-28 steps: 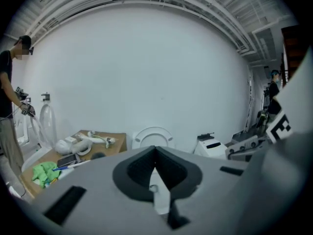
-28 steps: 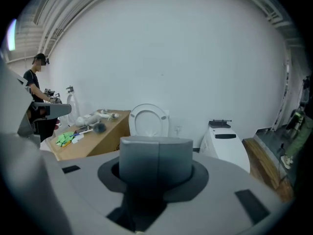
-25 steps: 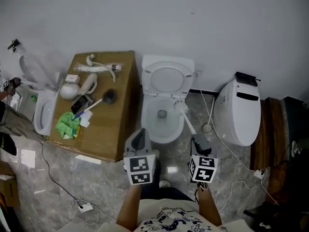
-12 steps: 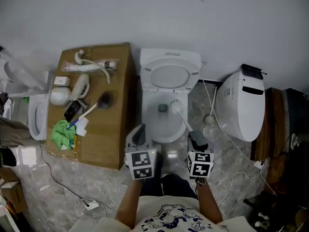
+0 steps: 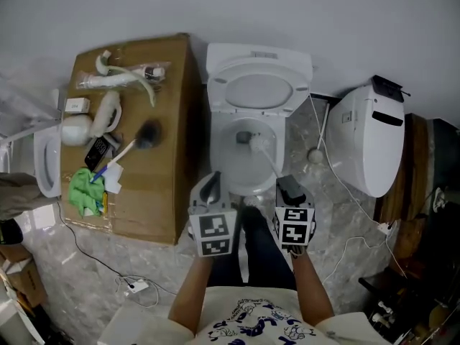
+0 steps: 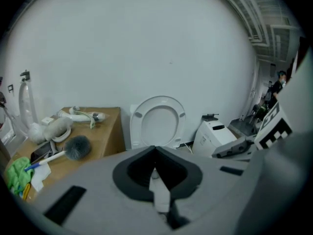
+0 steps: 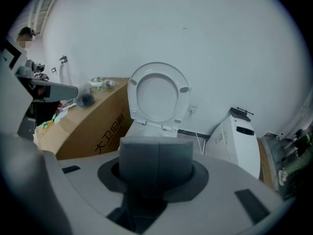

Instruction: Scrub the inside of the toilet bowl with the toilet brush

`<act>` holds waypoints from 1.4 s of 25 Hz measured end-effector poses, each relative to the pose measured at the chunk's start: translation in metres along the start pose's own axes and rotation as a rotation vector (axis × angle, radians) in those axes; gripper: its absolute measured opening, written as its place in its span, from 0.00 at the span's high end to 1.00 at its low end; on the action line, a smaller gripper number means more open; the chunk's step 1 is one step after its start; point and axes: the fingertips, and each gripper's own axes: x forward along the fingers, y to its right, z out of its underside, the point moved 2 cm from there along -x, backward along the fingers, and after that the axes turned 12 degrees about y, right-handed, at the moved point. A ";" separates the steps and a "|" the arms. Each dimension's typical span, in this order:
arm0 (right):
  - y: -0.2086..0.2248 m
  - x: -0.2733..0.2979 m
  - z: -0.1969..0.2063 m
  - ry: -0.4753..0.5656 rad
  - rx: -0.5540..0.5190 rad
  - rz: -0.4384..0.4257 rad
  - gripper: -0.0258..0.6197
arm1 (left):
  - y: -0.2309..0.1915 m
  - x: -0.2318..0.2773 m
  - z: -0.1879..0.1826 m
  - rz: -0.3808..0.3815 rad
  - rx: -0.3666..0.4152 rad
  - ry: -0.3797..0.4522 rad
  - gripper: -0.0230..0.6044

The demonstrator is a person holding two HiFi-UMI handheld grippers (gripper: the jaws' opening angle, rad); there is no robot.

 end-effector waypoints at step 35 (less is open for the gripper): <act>-0.027 0.218 0.052 -0.102 -0.175 -0.126 0.71 | -0.007 0.072 0.115 -0.133 -0.054 -0.149 0.96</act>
